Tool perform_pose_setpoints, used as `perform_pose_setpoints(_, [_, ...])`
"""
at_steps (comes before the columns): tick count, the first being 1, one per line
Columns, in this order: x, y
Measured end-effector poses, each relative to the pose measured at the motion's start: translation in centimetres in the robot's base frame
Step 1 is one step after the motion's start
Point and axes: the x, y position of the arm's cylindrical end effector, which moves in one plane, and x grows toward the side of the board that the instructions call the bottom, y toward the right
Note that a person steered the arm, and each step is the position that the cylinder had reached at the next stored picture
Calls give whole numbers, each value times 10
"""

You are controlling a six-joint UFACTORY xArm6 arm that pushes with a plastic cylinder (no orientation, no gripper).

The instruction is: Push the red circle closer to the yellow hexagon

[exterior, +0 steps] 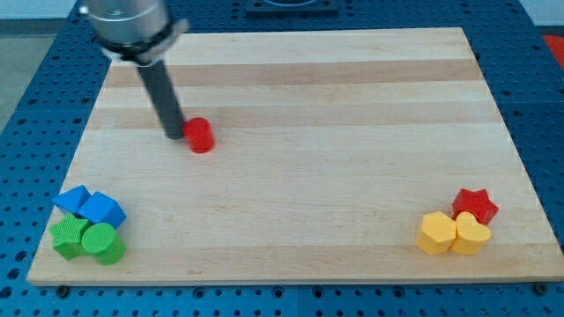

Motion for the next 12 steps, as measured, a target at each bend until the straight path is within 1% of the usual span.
perform_pose_setpoints(1, [15, 60])
perform_pose_setpoints(4, [68, 213])
perform_pose_setpoints(5, [73, 222])
perform_pose_setpoints(7, [73, 134])
perform_pose_setpoints(8, [89, 121])
perform_pose_setpoints(9, [110, 130])
perform_pose_setpoints(11, [112, 221])
perform_pose_setpoints(12, [109, 214])
